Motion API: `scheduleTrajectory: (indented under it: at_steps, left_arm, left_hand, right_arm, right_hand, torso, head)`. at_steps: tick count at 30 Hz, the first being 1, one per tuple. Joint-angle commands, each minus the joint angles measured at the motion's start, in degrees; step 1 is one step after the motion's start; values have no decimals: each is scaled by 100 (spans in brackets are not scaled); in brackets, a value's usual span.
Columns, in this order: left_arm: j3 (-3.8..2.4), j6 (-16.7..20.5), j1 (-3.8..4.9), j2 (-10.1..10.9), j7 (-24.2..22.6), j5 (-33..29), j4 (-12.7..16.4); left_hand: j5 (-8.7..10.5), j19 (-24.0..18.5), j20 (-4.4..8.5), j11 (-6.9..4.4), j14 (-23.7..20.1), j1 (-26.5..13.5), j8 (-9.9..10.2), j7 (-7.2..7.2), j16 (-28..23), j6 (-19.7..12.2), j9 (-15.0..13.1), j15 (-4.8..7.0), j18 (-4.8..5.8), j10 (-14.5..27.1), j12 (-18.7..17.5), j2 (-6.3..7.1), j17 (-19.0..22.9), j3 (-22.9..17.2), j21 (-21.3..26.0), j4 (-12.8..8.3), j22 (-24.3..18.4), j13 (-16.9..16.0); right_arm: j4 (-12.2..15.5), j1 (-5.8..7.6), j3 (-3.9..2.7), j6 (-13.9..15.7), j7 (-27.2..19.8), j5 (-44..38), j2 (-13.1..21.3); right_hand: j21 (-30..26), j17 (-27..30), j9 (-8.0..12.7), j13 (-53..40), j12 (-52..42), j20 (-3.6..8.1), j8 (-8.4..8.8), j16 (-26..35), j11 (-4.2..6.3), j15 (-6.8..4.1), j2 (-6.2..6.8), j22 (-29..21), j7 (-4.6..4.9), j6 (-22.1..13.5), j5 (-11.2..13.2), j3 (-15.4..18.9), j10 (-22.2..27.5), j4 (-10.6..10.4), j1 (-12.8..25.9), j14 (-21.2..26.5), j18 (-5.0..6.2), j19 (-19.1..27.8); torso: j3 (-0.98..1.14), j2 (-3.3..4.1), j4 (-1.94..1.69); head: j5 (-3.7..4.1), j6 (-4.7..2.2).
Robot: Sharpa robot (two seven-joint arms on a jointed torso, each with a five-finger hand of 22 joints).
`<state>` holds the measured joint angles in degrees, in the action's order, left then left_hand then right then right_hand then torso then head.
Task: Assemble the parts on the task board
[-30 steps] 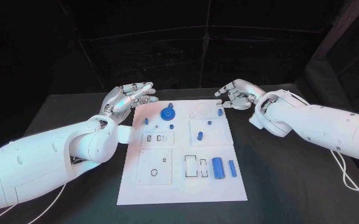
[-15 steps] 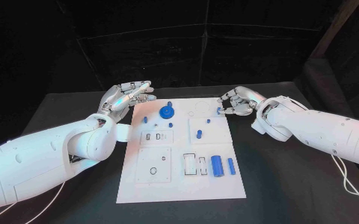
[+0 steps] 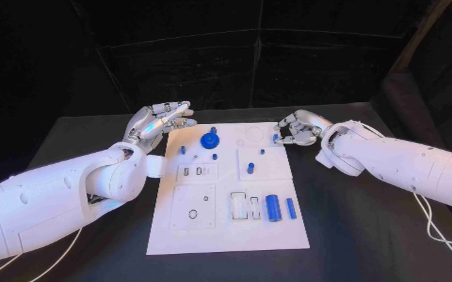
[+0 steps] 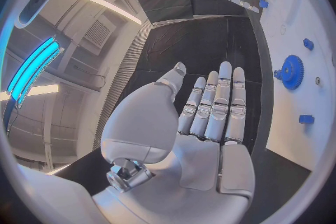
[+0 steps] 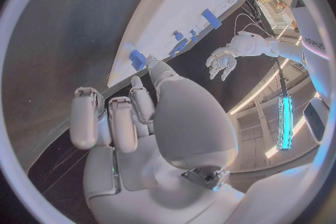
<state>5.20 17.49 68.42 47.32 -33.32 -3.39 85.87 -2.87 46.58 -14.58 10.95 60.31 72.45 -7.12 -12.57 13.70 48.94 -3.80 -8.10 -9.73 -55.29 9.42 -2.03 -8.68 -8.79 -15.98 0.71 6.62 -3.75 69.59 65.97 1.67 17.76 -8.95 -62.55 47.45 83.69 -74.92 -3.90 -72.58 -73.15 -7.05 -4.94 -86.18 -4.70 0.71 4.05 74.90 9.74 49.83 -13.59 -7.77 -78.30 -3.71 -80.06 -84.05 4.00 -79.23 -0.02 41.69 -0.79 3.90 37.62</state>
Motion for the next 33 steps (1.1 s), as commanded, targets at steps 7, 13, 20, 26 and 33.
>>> scheduleTrajectory:
  at_steps: [7,13,20,26,33]
  left_arm:
    - [-5,-82,6,-7,-15,5,2]
    - [-5,-80,5,-3,-15,5,-1]
    - [-5,-83,5,0,-15,5,0]
    - [-5,-82,5,0,-16,5,0]
    - [-5,-82,5,3,-15,5,2]
  left_hand:
    - [-11,44,-13,0,26,19,22,-171,-37,27,-2,4,-86,-24,-26,-23,-7,0,19,-19,-4,2]
    - [-11,44,-13,0,26,19,22,-171,-37,27,-2,4,-86,-24,-26,-23,-7,0,19,-19,-4,2]
    - [-11,44,-13,0,26,19,22,-171,-37,27,-2,4,-86,-24,-26,-23,-7,0,19,-19,-4,2]
    - [-11,44,-13,0,26,19,22,-171,-37,27,-2,4,-86,-24,-26,-23,-7,0,19,-19,-4,2]
    - [-11,44,-13,0,26,19,22,-171,-37,27,-2,4,-86,-24,-26,-23,-7,0,19,-19,-4,2]
  right_arm:
    - [-127,-22,-2,-206,13,-110,-125]
    - [-176,-39,-2,-231,47,-158,-162]
    - [-237,-47,-3,-198,40,-249,-203]
    - [-240,-53,-3,-183,48,-274,-237]
    - [-249,-57,-3,-88,58,-281,-248]
  right_hand:
    - [-26,-655,-25,-30,-23,18,-63,-1,-2,-21,-62,35,14,100,-37,20,-10,41,-59,-408,-69,3]
    - [-23,-660,-37,-42,-36,19,-116,-3,7,-26,-105,44,3,203,-38,18,-21,55,-65,-410,-70,-3]
    - [-10,-679,-57,-79,-76,34,-218,-11,39,-49,-198,74,-33,429,-18,-13,-56,62,-59,-414,-76,-26]
    - [-3,-686,-64,-105,-103,58,-283,-13,78,-80,-263,91,-81,598,38,-53,-81,63,-49,-416,-78,-38]
    - [13,-712,-90,-151,-148,111,-418,-24,160,-145,-366,129,-182,877,72,-130,-126,75,-51,-423,-86,-66]
  torso:
    - [-2,1,5]
    - [-2,-3,4]
    - [1,-6,7]
    - [3,-4,5]
    - [2,-6,8]
  head:
    - [-16,22]
    - [-17,36]
    - [-20,41]
    - [-18,44]
    - [-18,52]
